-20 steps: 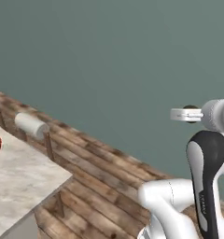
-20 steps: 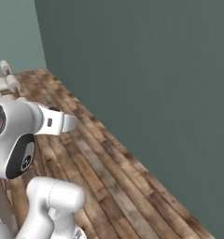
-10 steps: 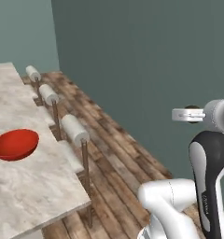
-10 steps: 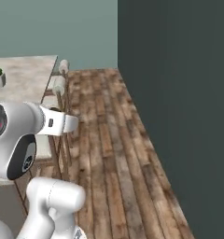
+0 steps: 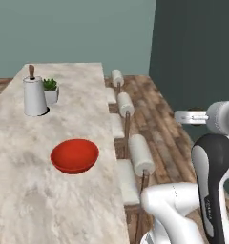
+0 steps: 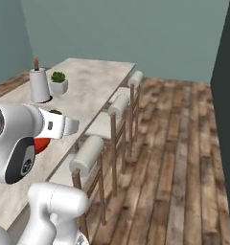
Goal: Retrieve the kiwi and orange from the fridge and place them into the bowl on the dining table.
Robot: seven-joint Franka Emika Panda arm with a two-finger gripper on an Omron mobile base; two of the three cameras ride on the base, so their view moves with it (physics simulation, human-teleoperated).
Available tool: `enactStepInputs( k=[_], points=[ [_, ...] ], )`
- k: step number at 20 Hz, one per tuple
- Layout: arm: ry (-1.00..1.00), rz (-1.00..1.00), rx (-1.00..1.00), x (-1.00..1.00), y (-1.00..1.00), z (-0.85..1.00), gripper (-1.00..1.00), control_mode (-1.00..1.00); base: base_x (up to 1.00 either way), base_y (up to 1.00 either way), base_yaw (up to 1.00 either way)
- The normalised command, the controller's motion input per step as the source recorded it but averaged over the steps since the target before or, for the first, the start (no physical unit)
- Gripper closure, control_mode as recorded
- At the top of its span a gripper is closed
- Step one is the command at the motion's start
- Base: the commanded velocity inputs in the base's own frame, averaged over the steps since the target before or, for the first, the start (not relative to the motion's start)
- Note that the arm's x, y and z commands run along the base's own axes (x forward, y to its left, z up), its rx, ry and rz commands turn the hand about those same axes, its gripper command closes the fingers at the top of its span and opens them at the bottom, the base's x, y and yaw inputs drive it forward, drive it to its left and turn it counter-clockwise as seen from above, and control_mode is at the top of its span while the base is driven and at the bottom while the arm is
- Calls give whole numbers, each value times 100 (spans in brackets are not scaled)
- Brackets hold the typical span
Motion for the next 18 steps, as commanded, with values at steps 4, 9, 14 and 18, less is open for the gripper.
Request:
enactStepInputs(
  k=[4, 9, 14, 18],
  points=[
    [0, 0, 0, 0, 0, 0, 100, 100, 96, -21, 66],
    [0, 0, 0, 0, 0, 0, 100, 100, 88, -29, 66],
    [0, 0, 0, 0, 0, 0, 100, 100, 83, -32, 66],
    [0, 0, 0, 0, 0, 0, 100, 100, 79, -33, 65]
  ],
)
